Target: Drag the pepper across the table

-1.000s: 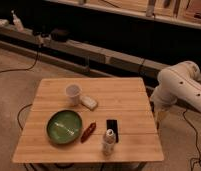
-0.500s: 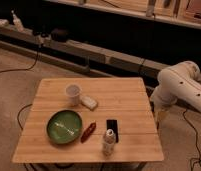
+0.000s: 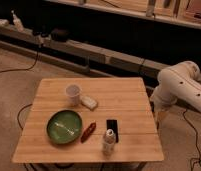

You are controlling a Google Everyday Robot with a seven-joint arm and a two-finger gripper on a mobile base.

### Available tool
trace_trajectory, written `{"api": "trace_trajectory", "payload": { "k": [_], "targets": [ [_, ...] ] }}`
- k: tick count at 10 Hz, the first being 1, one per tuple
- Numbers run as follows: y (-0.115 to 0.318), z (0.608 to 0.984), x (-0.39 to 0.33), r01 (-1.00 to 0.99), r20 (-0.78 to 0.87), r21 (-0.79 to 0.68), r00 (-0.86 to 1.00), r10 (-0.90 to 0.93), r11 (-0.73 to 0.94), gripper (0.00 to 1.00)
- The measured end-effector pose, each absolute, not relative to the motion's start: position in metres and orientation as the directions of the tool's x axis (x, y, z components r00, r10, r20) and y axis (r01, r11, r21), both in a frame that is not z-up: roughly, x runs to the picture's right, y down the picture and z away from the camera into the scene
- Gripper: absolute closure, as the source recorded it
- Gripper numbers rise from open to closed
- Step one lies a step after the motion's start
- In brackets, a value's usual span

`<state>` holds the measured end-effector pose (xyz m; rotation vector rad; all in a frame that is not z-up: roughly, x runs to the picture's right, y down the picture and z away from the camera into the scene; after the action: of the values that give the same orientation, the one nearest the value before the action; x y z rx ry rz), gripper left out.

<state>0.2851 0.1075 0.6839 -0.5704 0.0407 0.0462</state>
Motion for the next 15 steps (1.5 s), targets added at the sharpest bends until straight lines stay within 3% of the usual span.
{"api": "trace_trajectory", "payload": {
  "k": [5, 12, 15],
  "targets": [
    [0.106, 0.687, 0.286, -0.04, -0.041, -0.537, 0.999, 0.021, 0.842, 0.35],
    [0.033, 0.763, 0.21, 0.415, 0.258, -0.378, 0.905, -0.337, 0.827, 0.35],
    [0.046, 0.783, 0.137, 0.599, 0.377, -0.361, 0.795, -0.476, 0.715, 0.35]
  ]
}}
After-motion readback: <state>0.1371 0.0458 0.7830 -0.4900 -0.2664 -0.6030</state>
